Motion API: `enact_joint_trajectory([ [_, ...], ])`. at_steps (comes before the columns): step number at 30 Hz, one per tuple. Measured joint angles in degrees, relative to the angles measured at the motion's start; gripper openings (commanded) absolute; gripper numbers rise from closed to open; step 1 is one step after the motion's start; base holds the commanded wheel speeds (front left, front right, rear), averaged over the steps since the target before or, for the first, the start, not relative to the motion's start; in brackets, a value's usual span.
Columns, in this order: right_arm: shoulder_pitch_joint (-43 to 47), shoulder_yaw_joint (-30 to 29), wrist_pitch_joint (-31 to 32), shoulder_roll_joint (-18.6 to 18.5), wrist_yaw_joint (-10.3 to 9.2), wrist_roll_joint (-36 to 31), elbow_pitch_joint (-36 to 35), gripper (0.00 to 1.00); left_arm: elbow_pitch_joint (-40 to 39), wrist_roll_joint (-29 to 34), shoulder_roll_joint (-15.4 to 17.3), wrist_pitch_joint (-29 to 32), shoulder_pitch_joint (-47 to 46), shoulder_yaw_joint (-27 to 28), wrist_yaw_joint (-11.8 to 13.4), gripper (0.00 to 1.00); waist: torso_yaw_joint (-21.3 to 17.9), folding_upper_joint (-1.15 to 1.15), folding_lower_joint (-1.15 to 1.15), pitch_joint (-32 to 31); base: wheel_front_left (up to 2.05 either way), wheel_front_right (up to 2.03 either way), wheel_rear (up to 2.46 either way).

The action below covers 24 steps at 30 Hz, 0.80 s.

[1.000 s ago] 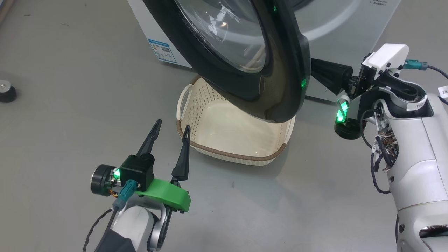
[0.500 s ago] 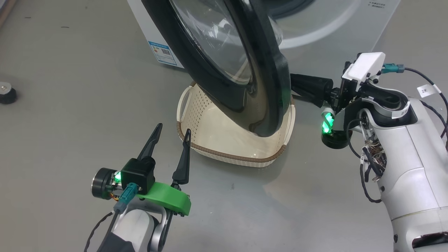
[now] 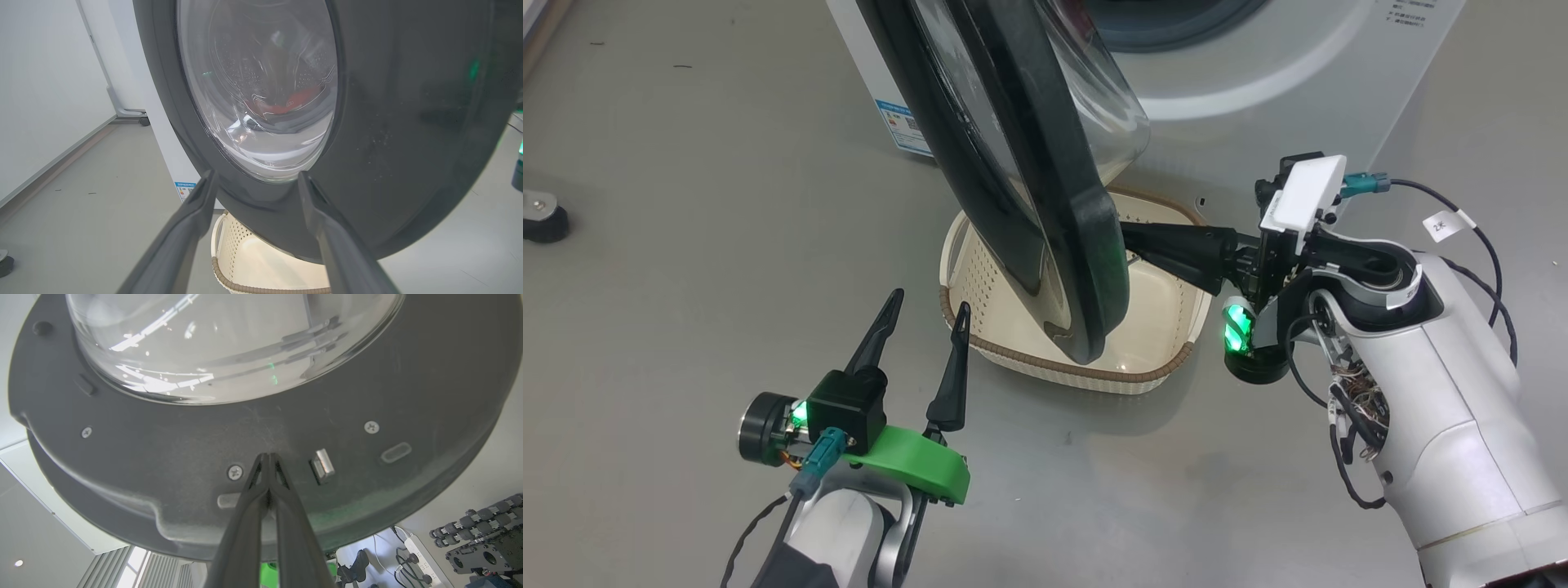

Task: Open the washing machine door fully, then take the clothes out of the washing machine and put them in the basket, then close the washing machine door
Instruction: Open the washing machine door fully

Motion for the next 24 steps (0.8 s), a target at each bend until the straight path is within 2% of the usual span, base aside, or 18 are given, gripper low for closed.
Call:
enact_joint_trajectory([
  [10, 1.6, 4.4, -1.2, 0.0, 0.0, 2.8, -2.6, 0.0, 0.0, 0.0, 0.0, 0.0, 0.1, -0.1, 0.0, 1.0, 0.2, 0.0, 0.0, -0.2, 0.0, 0.0, 0.0],
  [24, 2.8, 7.7, -4.4, 0.0, -0.01, 4.7, -4.6, 0.0, 0.0, 0.5, 0.0, 0.0, 0.6, -0.2, 0.0, 1.0, -0.1, 0.0, 0.0, -0.4, 0.0, 0.0, 0.0],
])
